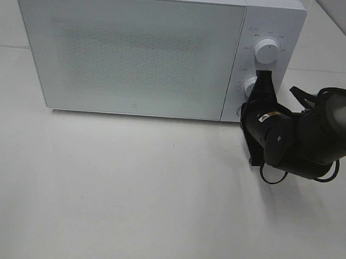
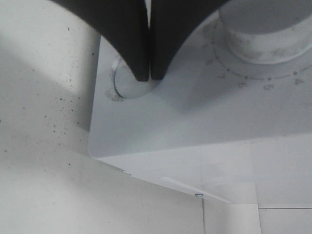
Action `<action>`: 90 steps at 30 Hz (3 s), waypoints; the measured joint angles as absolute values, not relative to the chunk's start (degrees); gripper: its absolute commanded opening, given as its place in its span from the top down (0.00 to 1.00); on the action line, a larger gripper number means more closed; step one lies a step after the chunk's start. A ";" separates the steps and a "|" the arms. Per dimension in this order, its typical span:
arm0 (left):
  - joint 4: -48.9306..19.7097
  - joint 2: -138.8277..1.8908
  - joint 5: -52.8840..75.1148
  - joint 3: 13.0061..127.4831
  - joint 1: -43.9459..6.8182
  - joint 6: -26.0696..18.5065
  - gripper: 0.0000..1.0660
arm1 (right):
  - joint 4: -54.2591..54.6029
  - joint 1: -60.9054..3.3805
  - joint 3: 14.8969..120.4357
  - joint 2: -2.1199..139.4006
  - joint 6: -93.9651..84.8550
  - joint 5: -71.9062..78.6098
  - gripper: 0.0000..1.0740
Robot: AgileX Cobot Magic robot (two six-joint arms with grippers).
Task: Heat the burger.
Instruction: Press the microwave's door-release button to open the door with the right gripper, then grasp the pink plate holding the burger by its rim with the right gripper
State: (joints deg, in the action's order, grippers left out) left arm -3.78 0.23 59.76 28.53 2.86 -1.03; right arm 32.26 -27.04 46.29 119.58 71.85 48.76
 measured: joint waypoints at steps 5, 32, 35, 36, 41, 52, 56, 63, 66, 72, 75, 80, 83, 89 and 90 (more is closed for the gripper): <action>-3.78 0.23 59.76 28.53 2.86 -1.03 0.05 | 32.89 -27.22 46.29 119.98 71.56 49.68 1.00; -3.78 0.23 59.76 28.53 2.86 -1.03 0.05 | 35.41 -27.33 50.02 124.05 70.47 52.14 1.00; -3.78 0.23 59.76 28.53 2.86 -1.03 0.05 | 35.41 -27.33 50.02 124.05 70.42 52.14 1.00; -3.78 0.23 59.76 28.53 2.86 -1.03 0.05 | 35.41 -27.33 50.02 124.05 70.42 52.14 1.00; -3.78 0.23 59.76 28.53 2.86 -1.03 0.05 | 35.41 -27.33 50.02 124.05 70.42 52.14 1.00; -3.78 0.23 59.76 28.53 2.86 -1.03 0.05 | 35.29 -27.27 49.79 122.96 70.42 50.42 1.00; -3.78 0.23 59.76 28.53 2.86 -1.03 0.05 | 34.43 -26.87 49.39 121.87 70.36 48.76 1.00; -3.78 0.23 59.76 28.53 2.86 -1.03 0.05 | 33.29 -26.47 46.81 117.80 67.21 44.75 1.00; -3.78 0.23 59.76 28.53 2.86 -1.03 0.05 | 33.17 -26.47 45.72 115.51 65.55 43.95 1.00; -3.78 0.23 59.76 28.53 2.86 -1.03 0.05 | 32.95 -25.90 44.63 111.90 61.76 40.68 1.00; -3.78 0.23 59.76 28.53 2.86 -1.03 0.05 | 32.31 -25.84 43.54 108.75 56.26 35.47 1.00; -3.78 0.23 59.76 28.53 2.86 -1.03 0.05 | 32.20 -25.84 42.69 104.45 47.38 28.30 1.00; -3.78 0.23 59.76 28.53 2.86 -1.03 0.05 | 32.09 -25.84 42.63 101.81 41.65 23.03 1.00; -3.78 0.23 59.76 28.53 2.86 -1.03 0.05 | 26.47 -25.84 42.57 96.72 34.55 12.89 1.00; -3.78 0.23 59.76 28.53 2.86 -1.03 0.05 | 25.44 -25.84 42.57 96.20 34.43 11.46 1.00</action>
State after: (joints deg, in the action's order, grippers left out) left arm -3.78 0.23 59.76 28.53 2.86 -1.03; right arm 25.44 -25.84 42.57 96.20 34.43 11.46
